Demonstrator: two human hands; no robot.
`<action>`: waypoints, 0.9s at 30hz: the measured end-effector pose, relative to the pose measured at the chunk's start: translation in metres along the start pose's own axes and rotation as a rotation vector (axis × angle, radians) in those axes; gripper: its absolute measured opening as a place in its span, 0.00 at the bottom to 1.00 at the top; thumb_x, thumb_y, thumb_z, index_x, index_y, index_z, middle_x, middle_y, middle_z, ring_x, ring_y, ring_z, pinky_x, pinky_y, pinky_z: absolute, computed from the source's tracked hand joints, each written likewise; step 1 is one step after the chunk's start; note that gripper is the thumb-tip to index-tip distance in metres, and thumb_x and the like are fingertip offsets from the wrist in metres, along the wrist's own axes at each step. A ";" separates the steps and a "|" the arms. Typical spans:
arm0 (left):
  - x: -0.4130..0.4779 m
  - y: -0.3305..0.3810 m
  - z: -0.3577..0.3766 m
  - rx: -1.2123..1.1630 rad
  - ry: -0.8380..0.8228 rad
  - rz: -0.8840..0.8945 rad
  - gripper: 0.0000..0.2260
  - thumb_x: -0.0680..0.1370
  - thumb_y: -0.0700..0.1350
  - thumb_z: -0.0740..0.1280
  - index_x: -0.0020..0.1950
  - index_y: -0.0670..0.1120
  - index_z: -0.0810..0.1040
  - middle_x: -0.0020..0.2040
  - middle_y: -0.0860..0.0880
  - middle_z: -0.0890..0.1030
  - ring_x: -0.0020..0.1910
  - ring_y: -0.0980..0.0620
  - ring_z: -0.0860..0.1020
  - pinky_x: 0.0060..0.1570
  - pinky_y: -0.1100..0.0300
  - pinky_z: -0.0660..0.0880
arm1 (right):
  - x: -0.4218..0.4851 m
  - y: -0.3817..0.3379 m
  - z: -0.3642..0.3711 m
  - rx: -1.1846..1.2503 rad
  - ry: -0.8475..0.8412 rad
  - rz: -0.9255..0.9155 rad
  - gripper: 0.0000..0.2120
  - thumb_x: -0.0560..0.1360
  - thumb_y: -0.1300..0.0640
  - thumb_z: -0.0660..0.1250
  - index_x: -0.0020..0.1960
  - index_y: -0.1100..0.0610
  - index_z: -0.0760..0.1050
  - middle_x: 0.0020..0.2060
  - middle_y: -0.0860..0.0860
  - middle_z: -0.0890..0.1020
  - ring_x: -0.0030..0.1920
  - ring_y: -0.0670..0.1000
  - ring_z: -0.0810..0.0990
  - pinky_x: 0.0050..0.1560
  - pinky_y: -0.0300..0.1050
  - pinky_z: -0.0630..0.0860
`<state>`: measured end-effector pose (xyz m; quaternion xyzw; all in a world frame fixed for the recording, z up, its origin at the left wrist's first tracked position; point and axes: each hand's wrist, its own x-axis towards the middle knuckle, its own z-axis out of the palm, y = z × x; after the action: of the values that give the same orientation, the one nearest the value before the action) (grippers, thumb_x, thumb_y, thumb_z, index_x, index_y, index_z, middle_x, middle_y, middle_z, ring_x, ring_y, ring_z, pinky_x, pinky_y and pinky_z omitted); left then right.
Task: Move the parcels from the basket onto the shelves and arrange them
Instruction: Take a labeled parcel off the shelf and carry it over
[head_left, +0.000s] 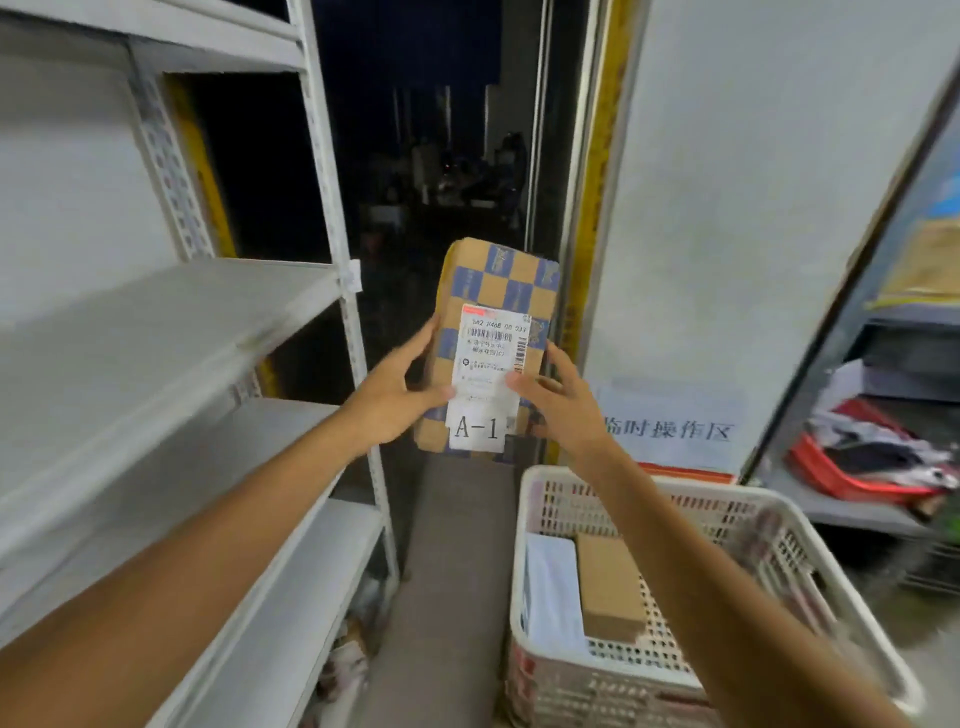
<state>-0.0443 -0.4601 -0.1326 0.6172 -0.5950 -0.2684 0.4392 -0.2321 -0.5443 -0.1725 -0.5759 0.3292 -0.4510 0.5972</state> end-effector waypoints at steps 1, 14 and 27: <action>0.008 -0.003 0.021 -0.033 -0.016 -0.007 0.36 0.76 0.41 0.70 0.76 0.62 0.54 0.64 0.70 0.70 0.62 0.69 0.69 0.59 0.66 0.72 | -0.001 0.004 -0.021 -0.019 0.015 0.008 0.28 0.75 0.59 0.71 0.72 0.47 0.66 0.56 0.46 0.84 0.54 0.48 0.83 0.40 0.46 0.83; 0.068 -0.078 0.262 -0.217 -0.250 -0.222 0.34 0.76 0.37 0.69 0.76 0.55 0.58 0.49 0.76 0.71 0.49 0.76 0.73 0.38 0.76 0.75 | -0.028 0.108 -0.212 -0.068 0.247 0.217 0.25 0.78 0.64 0.65 0.74 0.55 0.67 0.63 0.53 0.80 0.62 0.51 0.79 0.60 0.54 0.78; 0.123 -0.170 0.386 -0.282 -0.525 -0.365 0.33 0.77 0.39 0.69 0.76 0.57 0.59 0.70 0.64 0.68 0.68 0.64 0.63 0.61 0.69 0.69 | -0.012 0.203 -0.288 -0.139 0.476 0.459 0.23 0.78 0.62 0.67 0.73 0.58 0.69 0.64 0.55 0.79 0.64 0.54 0.78 0.63 0.60 0.75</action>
<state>-0.2710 -0.6810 -0.4365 0.5566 -0.5244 -0.5717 0.2972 -0.4668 -0.6605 -0.4087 -0.4049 0.6103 -0.4030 0.5487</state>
